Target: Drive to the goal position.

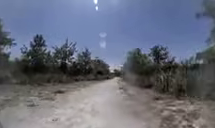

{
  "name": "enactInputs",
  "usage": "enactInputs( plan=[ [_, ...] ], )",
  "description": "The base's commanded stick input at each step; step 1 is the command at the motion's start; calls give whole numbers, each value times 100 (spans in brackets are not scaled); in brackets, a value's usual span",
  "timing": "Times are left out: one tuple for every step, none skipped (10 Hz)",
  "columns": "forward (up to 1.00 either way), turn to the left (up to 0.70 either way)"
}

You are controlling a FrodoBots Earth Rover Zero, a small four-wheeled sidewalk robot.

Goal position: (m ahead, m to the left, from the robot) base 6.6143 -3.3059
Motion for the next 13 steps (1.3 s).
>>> enactInputs(
  plan=[
    [70,0],
    [70,0],
    [70,0],
    [70,0],
    [70,0],
    [70,0],
    [70,0],
    [70,0],
    [70,0],
    [70,0],
    [70,0],
    [70,0],
    [70,0]
  ],
)
